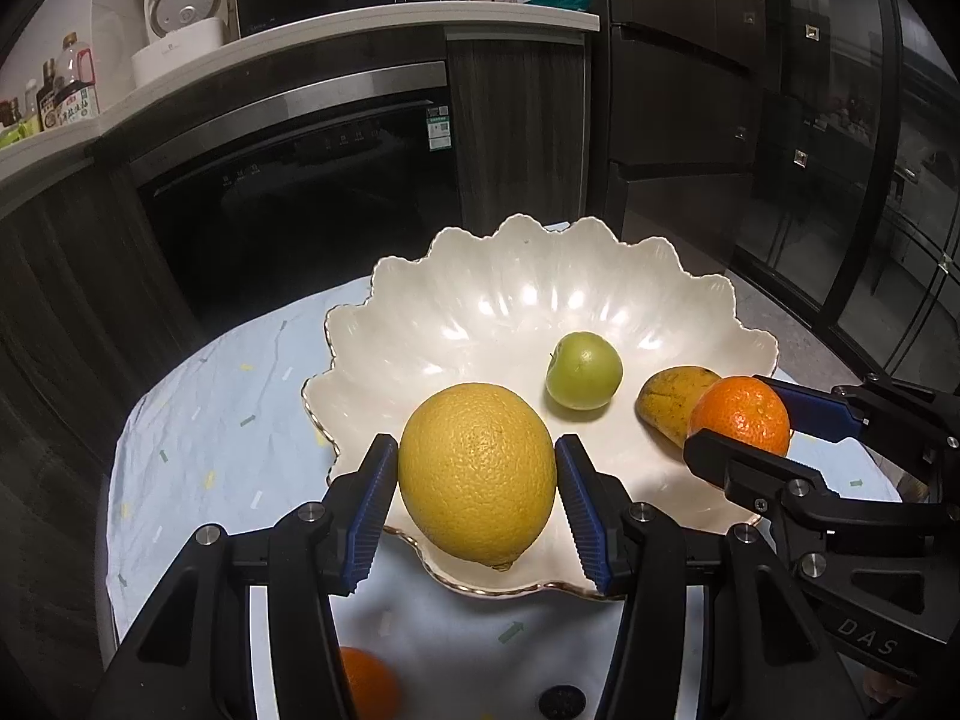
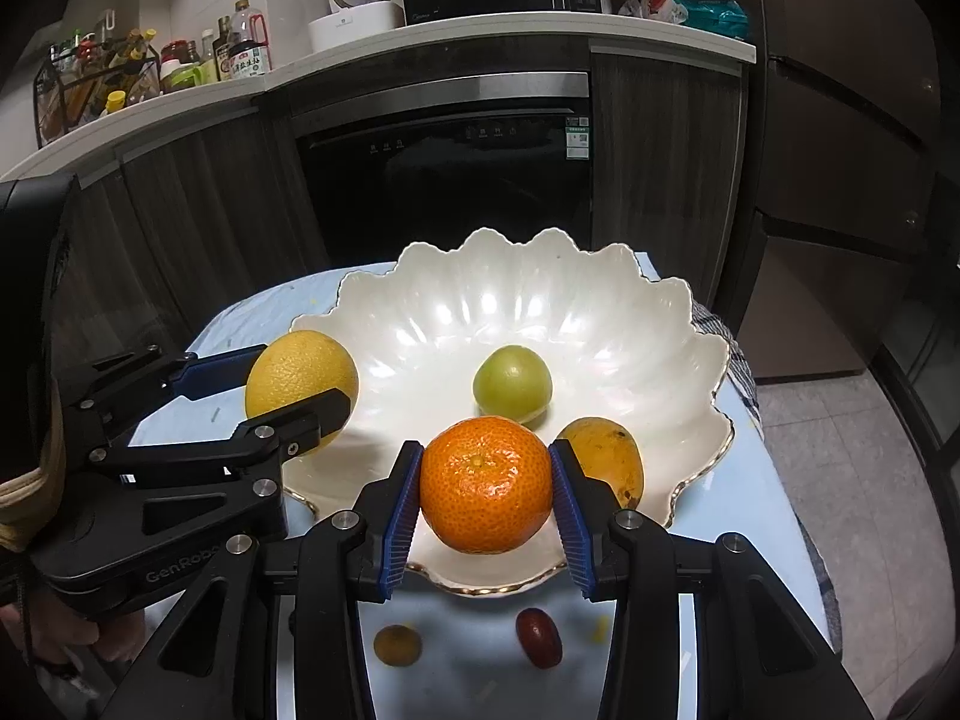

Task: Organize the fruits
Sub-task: 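Open the left tool dropping the lemon while the right tool releases the mandarin into the bowl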

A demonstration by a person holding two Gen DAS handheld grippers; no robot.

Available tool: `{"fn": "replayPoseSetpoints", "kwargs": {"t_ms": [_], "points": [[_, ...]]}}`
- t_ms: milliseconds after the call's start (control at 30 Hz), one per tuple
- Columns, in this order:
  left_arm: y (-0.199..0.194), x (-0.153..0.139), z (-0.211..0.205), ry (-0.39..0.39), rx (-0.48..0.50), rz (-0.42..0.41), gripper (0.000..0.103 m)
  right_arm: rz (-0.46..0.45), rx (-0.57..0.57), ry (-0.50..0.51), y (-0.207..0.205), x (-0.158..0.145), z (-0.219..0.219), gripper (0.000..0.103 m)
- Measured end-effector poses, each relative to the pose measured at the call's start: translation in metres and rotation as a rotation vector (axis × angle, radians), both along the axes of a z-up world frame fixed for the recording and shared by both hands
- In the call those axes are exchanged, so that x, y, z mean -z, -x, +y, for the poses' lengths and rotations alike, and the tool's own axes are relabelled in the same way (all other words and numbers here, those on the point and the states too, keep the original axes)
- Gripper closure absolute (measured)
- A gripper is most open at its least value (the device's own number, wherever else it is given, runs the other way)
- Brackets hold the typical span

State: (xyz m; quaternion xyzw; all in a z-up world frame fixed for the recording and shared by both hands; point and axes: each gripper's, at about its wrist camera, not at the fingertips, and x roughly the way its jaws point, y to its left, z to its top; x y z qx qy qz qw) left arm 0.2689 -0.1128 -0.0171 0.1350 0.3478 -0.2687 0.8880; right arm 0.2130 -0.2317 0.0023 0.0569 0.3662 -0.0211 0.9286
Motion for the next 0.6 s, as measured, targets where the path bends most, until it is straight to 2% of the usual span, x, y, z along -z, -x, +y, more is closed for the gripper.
{"fn": "replayPoseSetpoints", "kwargs": {"t_ms": [600], "points": [[-0.003, 0.017, -0.001, -0.024, -0.004, 0.043, 0.050, 0.047, -0.007, 0.002, -0.007, 0.012, 0.002, 0.060]]}}
